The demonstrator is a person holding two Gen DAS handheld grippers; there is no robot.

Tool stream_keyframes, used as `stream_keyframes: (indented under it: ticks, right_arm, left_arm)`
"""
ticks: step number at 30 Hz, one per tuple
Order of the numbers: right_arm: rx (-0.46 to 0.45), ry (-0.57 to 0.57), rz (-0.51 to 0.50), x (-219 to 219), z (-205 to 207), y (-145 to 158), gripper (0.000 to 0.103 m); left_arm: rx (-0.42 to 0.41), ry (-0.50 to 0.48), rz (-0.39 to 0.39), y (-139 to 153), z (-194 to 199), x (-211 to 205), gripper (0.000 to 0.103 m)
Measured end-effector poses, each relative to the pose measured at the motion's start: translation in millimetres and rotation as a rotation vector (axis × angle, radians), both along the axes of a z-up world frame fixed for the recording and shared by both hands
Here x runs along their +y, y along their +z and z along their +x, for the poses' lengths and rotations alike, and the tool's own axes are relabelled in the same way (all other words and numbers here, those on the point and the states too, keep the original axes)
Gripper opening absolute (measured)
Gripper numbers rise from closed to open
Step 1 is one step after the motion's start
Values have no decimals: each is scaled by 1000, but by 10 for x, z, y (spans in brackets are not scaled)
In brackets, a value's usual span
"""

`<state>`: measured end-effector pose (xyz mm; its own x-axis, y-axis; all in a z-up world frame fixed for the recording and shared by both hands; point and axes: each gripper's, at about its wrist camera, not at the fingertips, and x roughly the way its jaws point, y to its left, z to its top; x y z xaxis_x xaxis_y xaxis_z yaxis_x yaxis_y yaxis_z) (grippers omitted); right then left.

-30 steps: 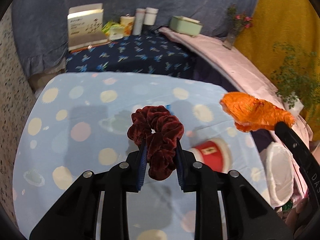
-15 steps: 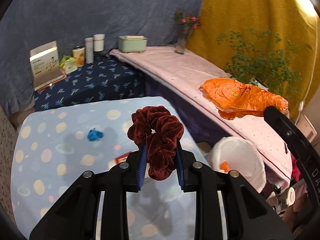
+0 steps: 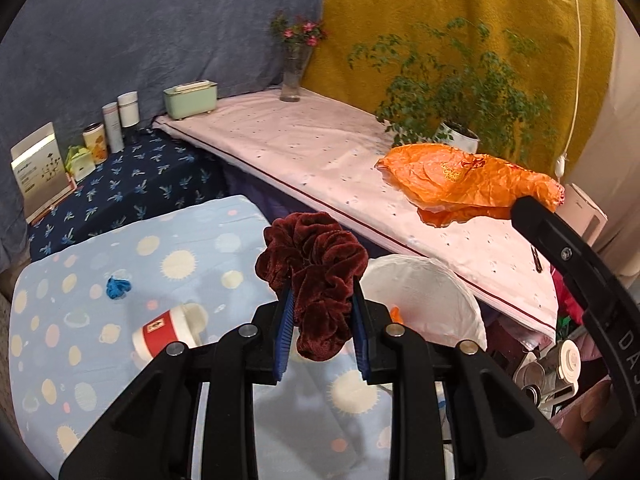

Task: Collect trash
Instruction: 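Carry the scrunchie and orange bag with both tools over the white bin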

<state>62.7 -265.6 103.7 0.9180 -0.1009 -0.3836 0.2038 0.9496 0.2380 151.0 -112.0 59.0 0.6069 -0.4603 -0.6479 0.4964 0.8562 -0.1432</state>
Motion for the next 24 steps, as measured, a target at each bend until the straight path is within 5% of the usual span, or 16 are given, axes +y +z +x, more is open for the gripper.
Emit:
stream_keyframes:
  ticks: [24]
  right_arm:
    - [22, -115, 57, -682, -342, -197, 14]
  left_arm:
    - [41, -173, 23, -122, -179, -830, 25]
